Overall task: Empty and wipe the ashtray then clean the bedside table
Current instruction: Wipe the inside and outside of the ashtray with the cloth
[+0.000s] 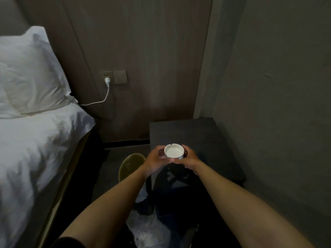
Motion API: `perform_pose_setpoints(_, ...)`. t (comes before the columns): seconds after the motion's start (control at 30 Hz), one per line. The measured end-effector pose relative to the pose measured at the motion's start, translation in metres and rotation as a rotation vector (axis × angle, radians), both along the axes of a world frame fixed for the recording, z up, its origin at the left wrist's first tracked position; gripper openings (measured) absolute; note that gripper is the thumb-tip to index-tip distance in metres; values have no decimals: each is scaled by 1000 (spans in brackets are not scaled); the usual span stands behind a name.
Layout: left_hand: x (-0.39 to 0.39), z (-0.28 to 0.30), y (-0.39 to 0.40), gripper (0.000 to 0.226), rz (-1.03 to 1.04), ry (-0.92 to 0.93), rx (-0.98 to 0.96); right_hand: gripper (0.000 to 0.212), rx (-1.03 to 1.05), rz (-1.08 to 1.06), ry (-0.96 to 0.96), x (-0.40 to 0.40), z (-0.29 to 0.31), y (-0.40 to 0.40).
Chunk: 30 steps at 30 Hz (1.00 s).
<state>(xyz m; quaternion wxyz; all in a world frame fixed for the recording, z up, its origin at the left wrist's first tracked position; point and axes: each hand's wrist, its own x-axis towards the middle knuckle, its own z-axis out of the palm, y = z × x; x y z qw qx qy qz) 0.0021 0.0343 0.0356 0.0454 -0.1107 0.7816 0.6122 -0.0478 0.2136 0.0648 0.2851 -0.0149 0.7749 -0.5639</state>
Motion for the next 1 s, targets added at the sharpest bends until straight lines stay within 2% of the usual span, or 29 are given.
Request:
perform_pose_setpoints(0.07, -8, -3, 11, 66, -39, 7, -8, 104, -5, -23, -7, -2, -3, 12)
perform_pose_setpoints(0.2, -22, -7, 31, 68, -126, 8, -57, 81, -12, -45, 20, -3, -7, 36)
perform_pose_setpoints(0.4, -43, -21, 52, 69, -212, -15, -69, 73, -5, -27, 15, -19, -14, 64)
perform_pose_setpoints(0.6, -60, -40, 74, 71, -183, -4, -70, 88, 3, -124, 95, -32, -43, 82)
perform_pose_setpoints(0.7, -70, -55, 86, 74, -111, -81, -159, 88, 3, -198, 133, -38, -55, 89)
perform_pose_setpoints(0.83, -81, -78, 99, 52, 48, -160, -383, 86, -9, -234, 113, -45, -72, 100)
perform_pose_setpoints(1.0, -85, -90, 104, 58, 53, -303, -581, 85, -18, -254, 111, -48, -88, 109)
